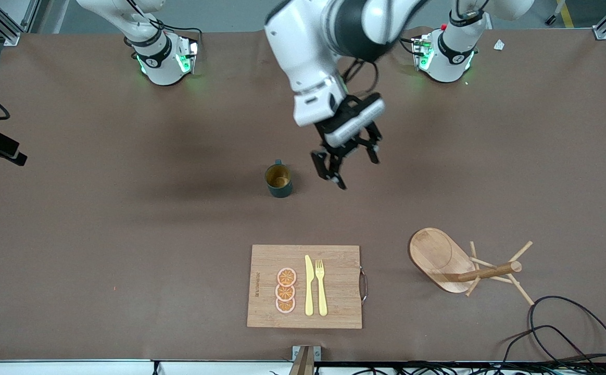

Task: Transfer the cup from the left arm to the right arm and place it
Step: 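Raise the left gripper away while the right gripper reaches the mug, then close the right gripper on the teal mug rim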

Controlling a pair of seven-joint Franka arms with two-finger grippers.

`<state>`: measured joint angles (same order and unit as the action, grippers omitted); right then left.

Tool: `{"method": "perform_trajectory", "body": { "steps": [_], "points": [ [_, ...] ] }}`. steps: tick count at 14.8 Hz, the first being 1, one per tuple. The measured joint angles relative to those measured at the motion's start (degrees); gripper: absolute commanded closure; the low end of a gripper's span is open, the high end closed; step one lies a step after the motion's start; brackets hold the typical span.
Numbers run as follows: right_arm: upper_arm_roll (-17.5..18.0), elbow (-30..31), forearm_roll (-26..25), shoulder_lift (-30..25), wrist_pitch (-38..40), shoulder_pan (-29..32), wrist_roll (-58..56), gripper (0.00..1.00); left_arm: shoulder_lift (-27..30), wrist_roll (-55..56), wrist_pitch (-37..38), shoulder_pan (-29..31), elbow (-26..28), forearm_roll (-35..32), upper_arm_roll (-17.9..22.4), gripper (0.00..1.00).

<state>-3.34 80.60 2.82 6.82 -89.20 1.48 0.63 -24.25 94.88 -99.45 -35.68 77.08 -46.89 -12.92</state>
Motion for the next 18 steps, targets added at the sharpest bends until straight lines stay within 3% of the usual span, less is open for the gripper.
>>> {"method": "perform_trajectory", "body": {
  "steps": [6,12,15,18],
  "points": [
    [0.4,0.3,0.1,8.6,-0.8,-5.1,0.1,0.00,0.1,-18.7,-0.6,17.8,-2.6,13.4,-0.2,0.00],
    [0.6,0.4,0.7,17.9,-9.7,-13.8,1.2,0.01,0.7,-40.5,-0.9,34.5,-3.7,25.4,-0.6,0.00],
    [0.7,0.4,4.7,17.8,-10.9,-20.5,17.3,0.00,2.7,-52.6,-0.9,40.5,-3.8,33.9,-0.7,0.00],
    [0.9,0.5,5.1,17.7,-13.8,-28.2,36.4,0.00,4.9,-63.8,-0.8,45.2,-3.8,40.2,-0.7,0.00]
  ]
}}
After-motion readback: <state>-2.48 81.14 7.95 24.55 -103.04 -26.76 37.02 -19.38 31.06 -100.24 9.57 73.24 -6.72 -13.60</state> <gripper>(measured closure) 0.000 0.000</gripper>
